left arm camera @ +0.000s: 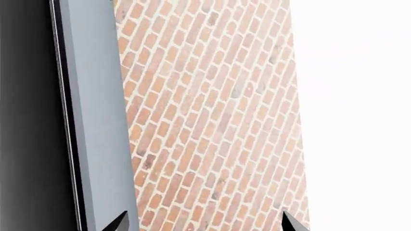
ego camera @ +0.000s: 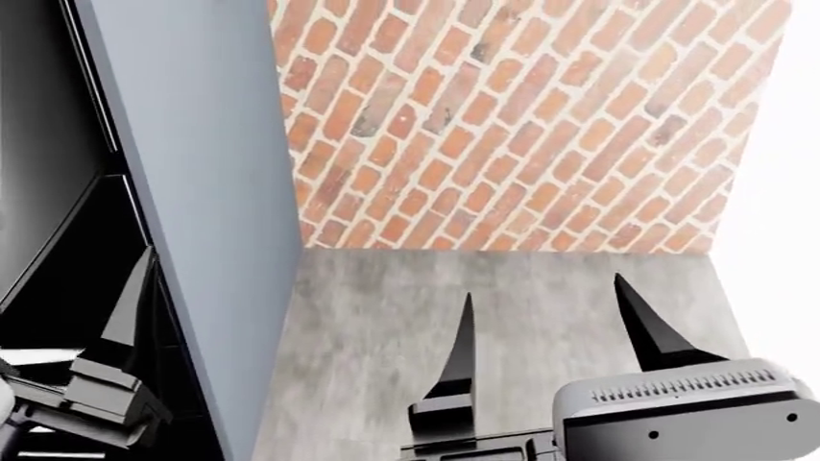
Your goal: Close the fridge doors
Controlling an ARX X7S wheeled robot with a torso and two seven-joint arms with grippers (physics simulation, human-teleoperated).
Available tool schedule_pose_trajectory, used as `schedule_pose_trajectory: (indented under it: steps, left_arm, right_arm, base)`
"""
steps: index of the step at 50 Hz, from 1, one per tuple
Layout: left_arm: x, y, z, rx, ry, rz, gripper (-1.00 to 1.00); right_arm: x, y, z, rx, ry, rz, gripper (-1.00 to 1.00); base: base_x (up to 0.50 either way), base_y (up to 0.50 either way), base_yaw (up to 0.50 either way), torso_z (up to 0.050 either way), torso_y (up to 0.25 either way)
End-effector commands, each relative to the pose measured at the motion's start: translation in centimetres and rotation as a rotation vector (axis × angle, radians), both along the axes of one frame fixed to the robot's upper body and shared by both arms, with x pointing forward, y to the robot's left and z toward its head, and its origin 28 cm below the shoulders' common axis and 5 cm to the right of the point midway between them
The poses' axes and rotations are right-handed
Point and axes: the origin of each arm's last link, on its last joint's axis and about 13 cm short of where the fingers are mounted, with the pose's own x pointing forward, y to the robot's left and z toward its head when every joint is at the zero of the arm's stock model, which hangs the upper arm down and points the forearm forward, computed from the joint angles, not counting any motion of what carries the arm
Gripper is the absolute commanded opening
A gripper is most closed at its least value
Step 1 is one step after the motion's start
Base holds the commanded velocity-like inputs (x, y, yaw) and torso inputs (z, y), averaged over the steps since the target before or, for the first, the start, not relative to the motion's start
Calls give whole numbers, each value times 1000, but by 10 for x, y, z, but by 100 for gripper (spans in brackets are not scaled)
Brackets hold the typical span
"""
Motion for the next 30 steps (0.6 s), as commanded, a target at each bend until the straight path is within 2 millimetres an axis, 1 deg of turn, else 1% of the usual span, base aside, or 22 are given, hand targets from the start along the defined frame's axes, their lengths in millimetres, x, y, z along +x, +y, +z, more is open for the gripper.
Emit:
schedule_pose_trajectory:
  steps: [1,30]
  left_arm:
    - [-1,2,7,6,-18,24,100]
    - [-1,-1,2,2,-4,28,100]
  right_arm:
    - [-2,-5,6,-4,-15,-40,100]
    - [-2,-7,2,-7,5,-38,100]
  base:
    - [500,0,0,0,0]
    - [500,0,0,0,1]
